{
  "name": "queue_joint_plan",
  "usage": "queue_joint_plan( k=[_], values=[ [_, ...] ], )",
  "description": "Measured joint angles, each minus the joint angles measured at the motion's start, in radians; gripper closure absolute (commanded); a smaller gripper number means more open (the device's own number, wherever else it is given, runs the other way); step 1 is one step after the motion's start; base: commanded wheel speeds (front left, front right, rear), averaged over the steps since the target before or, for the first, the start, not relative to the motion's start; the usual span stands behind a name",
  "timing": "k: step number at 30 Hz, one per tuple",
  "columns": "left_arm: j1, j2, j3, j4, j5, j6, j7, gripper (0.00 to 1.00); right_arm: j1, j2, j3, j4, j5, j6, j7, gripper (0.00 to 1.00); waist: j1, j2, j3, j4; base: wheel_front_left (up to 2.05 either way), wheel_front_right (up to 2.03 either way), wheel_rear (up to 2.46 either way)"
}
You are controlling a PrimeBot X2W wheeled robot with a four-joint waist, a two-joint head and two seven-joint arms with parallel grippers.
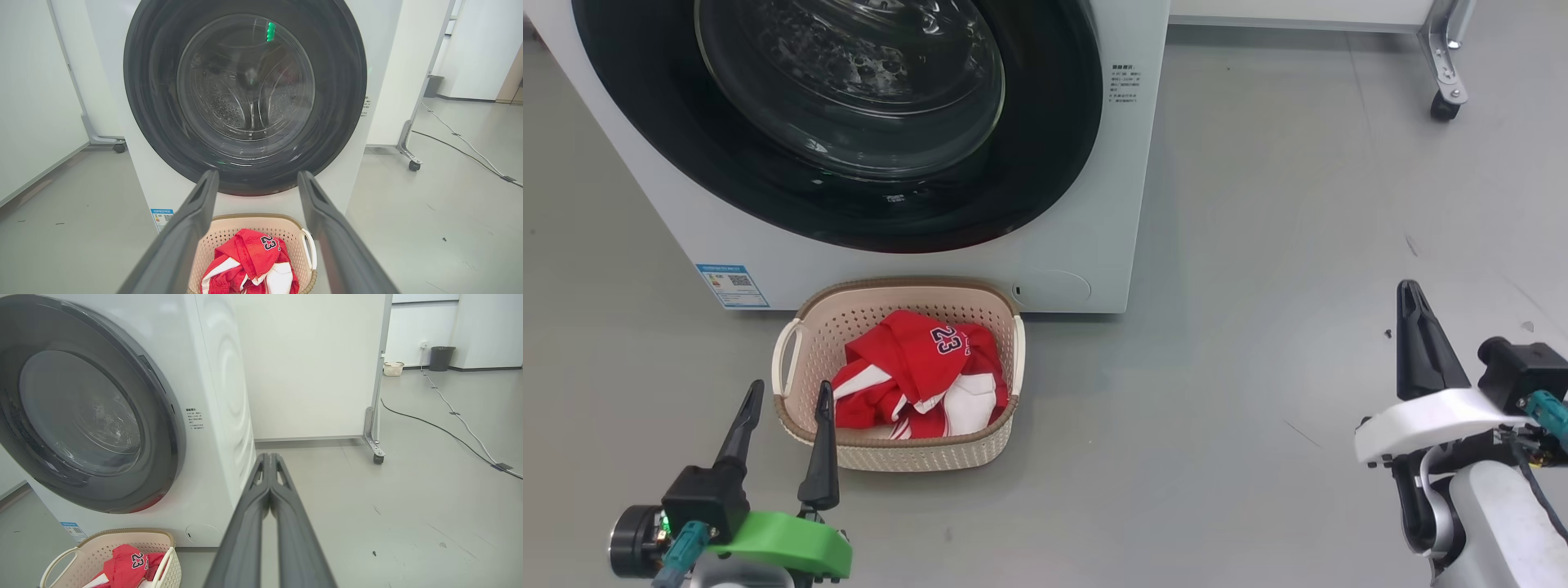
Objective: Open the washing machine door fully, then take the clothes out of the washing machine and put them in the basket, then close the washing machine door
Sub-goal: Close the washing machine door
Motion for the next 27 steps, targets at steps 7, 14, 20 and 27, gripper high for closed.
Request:
queue_joint_plan(
  k=[7,14,20,27],
  values=[
    [0.008,-0.005,0.007,-0.008,0.002,-0.002,0.000,0.00,0.040,0.012,-0.010,-0.027,-0.022,-0.002,0.000,0.00,0.0000,0.0000,-0.002,-0.006,0.00,0.00,0.00],
    [0.010,-0.009,0.017,-0.025,0.013,-0.010,0.000,0.00,0.059,0.023,-0.023,-0.053,-0.044,-0.002,0.000,0.00,0.0000,0.0000,0.002,-0.008,0.00,0.00,0.00],
    [0.013,-0.014,0.030,-0.029,0.026,-0.011,0.000,0.00,0.072,0.030,-0.034,-0.063,-0.056,-0.001,0.000,0.00,0.0000,0.0000,0.004,-0.009,0.00,0.00,0.00],
    [0.020,-0.023,0.046,-0.029,0.028,-0.011,0.000,0.00,0.089,0.038,-0.044,-0.072,-0.069,0.002,0.000,0.00,0.0000,0.0000,0.003,-0.010,0.00,0.00,0.00]
  ],
)
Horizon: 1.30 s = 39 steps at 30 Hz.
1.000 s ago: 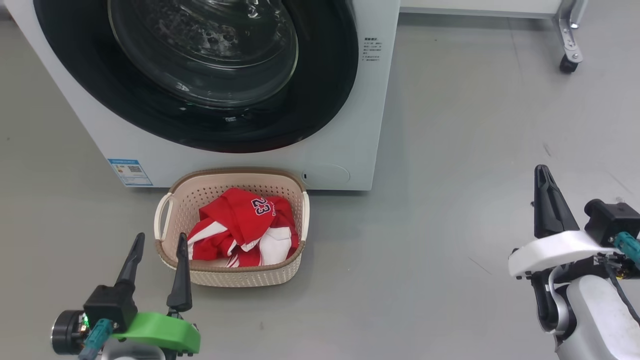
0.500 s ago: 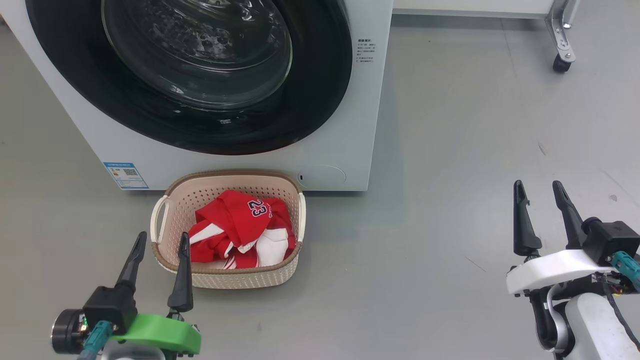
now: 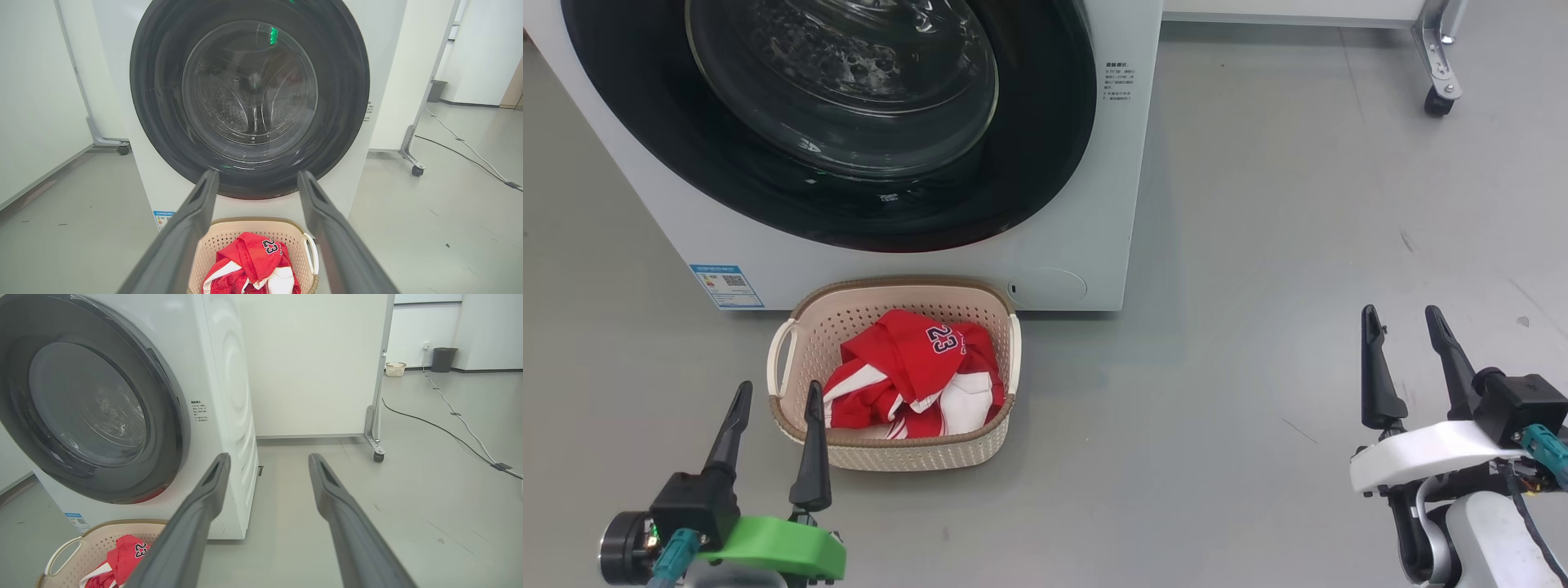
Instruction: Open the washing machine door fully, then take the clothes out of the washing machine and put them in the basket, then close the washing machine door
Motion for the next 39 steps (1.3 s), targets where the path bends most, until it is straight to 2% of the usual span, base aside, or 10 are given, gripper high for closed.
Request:
queue_joint_plan(
  k=[10,20,39],
  values=[
    [0.004,-0.006,0.003,0.003,0.000,-0.005,0.000,0.00,0.005,0.008,-0.009,-0.007,-0.009,0.009,0.000,0.00,0.0000,0.0000,-0.001,0.001,0.00,0.00,0.00],
    [0.009,-0.011,0.004,0.016,-0.009,-0.034,0.000,0.00,0.017,0.022,-0.022,-0.011,-0.018,0.025,0.000,0.00,0.0000,0.0000,-0.003,-0.002,0.00,0.00,0.00],
    [0.013,-0.015,0.042,0.009,-0.036,-0.043,0.000,0.00,0.022,0.035,-0.042,-0.012,-0.045,0.038,0.000,0.00,0.0000,0.0000,0.000,-0.001,0.00,0.00,0.00]
  ],
)
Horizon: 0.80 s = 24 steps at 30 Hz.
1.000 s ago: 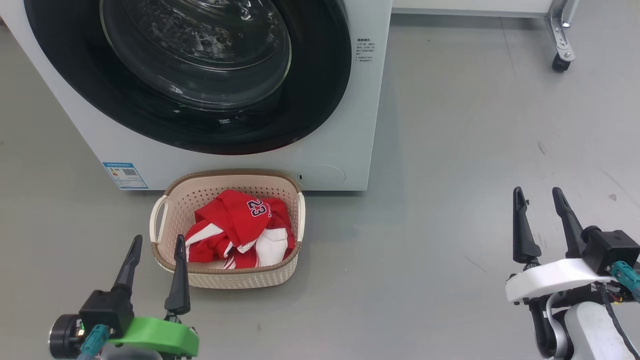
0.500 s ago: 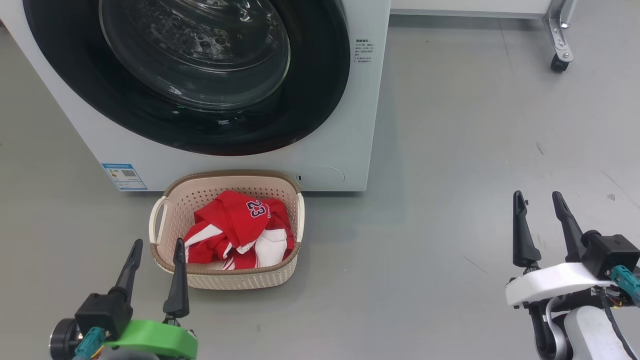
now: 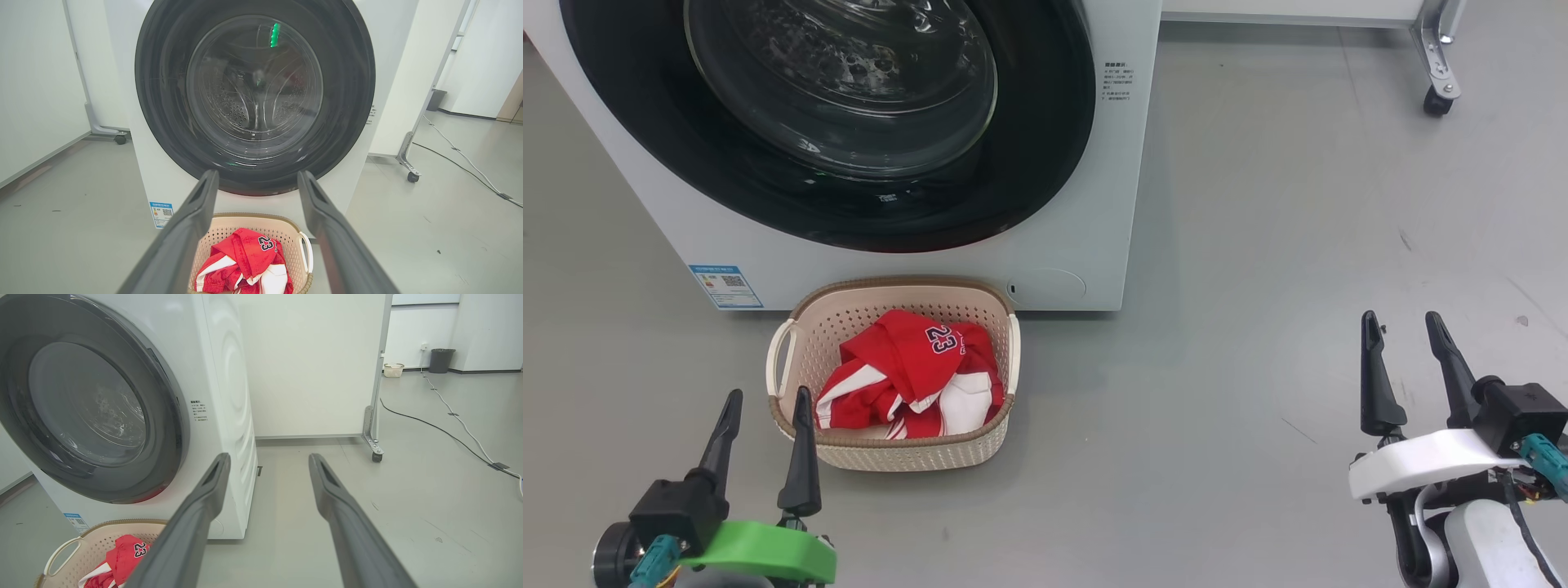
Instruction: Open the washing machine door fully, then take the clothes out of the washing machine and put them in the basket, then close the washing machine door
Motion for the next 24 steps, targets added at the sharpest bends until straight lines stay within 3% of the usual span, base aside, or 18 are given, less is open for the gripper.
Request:
queue_joint_plan(
  k=[19,20,24],
  values=[
    [0.013,-0.003,0.022,0.001,-0.028,-0.015,0.000,0.00,0.001,0.010,-0.014,0.002,-0.018,0.015,0.000,0.00,0.0001,0.0000,-0.012,0.000,0.00,0.00,0.00],
    [0.016,-0.003,0.023,0.001,-0.032,-0.017,0.000,1.00,0.001,0.010,-0.014,0.002,-0.019,0.015,0.000,1.00,0.0001,0.0000,-0.012,0.001,0.00,0.00,0.00],
    [0.027,-0.012,0.018,0.044,-0.034,-0.017,0.000,1.00,0.023,0.029,-0.009,0.041,-0.018,0.014,0.001,1.00,0.0001,0.0000,-0.013,0.001,0.00,0.00,0.00]
  ],
)
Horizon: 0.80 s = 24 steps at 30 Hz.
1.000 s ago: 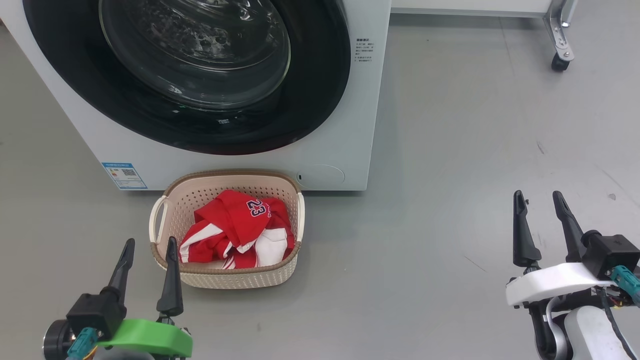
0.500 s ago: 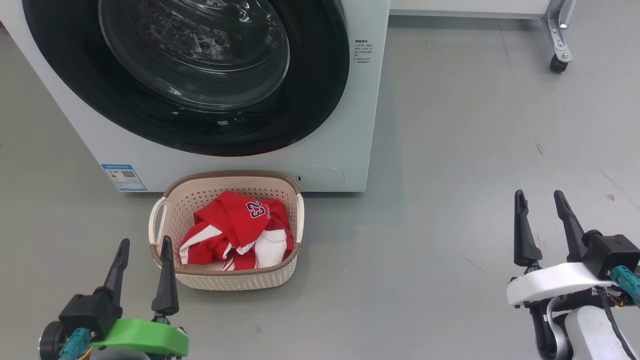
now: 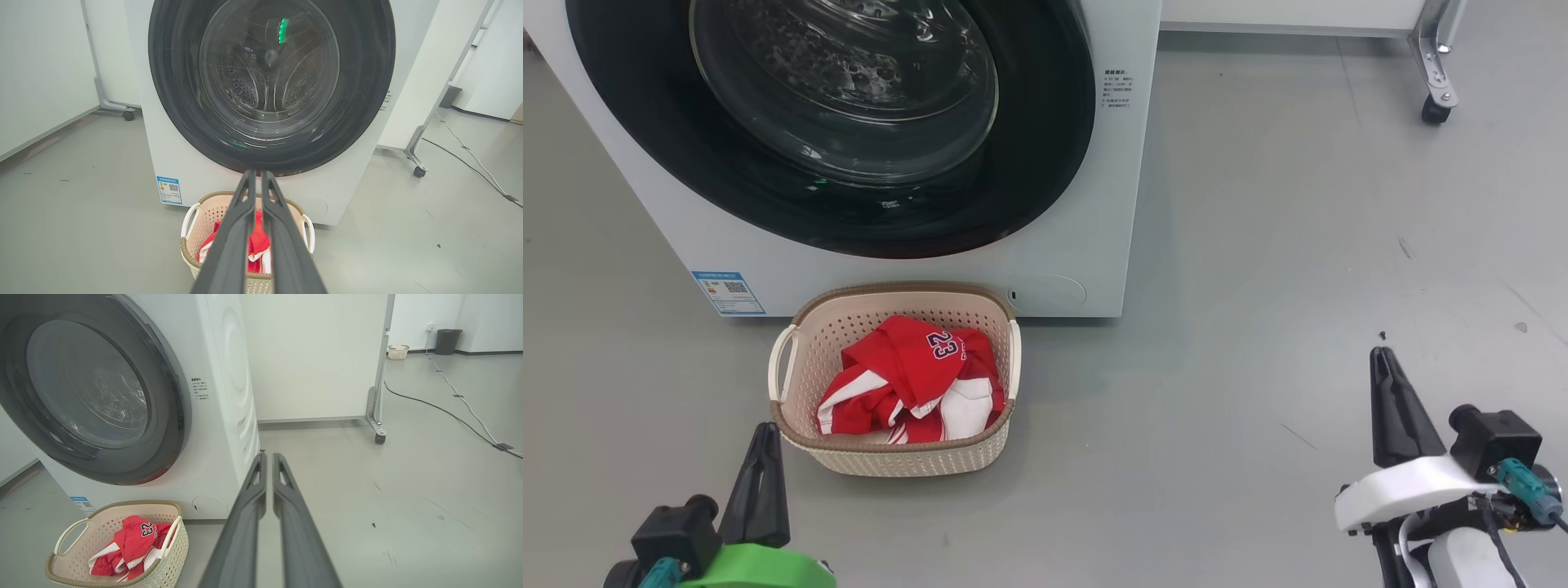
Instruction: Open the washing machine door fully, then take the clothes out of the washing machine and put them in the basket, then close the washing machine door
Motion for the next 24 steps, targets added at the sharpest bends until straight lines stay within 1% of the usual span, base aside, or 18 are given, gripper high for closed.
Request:
queue_joint_plan(
  k=[4,7,10,17,24],
  values=[
    [0.012,-0.007,0.000,0.022,-0.005,0.000,0.007,1.00,0.022,0.012,0.000,0.021,0.012,0.000,0.006,1.00,0.0000,0.0000,-0.001,0.000,0.00,0.00,0.00],
    [0.011,-0.007,0.003,0.024,-0.040,0.000,0.013,1.00,0.021,0.012,-0.007,0.023,0.034,0.001,0.012,1.00,0.0000,0.0000,-0.003,-0.001,0.00,0.00,0.00],
    [0.010,-0.007,0.010,0.028,-0.071,0.000,0.028,1.00,0.021,0.014,-0.019,0.026,0.076,0.001,0.026,1.00,0.0000,0.0000,-0.004,-0.001,0.00,0.00,0.00],
    [0.009,-0.007,0.020,0.035,-0.185,-0.009,0.054,1.00,0.018,0.019,-0.036,0.031,0.184,0.010,0.054,1.00,0.0000,0.0000,-0.008,-0.002,0.00,0.00,0.00],
    [0.008,-0.007,0.032,0.042,-0.262,-0.018,0.081,1.00,0.018,0.025,-0.054,0.035,0.263,0.011,0.082,1.00,0.0000,0.0000,-0.011,-0.003,0.00,0.00,0.00]
  ],
)
